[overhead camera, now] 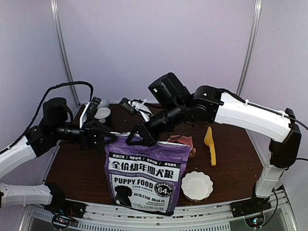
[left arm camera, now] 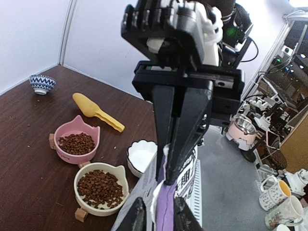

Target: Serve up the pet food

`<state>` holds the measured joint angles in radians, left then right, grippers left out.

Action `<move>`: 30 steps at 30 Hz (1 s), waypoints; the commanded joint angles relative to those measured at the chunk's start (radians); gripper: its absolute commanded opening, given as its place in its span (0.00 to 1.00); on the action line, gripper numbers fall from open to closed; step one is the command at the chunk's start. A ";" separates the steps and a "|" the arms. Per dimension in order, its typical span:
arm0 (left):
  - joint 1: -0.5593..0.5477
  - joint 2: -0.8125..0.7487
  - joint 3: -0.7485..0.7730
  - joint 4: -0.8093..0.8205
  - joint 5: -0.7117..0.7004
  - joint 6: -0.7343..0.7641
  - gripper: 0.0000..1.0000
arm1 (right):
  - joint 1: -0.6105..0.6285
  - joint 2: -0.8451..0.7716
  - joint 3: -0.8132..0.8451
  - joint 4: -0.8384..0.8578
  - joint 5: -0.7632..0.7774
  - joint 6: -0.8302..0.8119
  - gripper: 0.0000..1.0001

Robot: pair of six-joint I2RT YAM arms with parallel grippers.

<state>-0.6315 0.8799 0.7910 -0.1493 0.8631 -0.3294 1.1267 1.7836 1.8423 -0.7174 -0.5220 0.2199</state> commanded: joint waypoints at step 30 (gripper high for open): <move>-0.046 0.074 0.033 0.111 0.056 -0.008 0.00 | -0.008 -0.077 -0.043 -0.168 0.060 -0.032 0.16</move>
<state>-0.6716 0.9817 0.8135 -0.0944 0.9089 -0.3462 1.1244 1.7687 1.8389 -0.7853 -0.5087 0.2043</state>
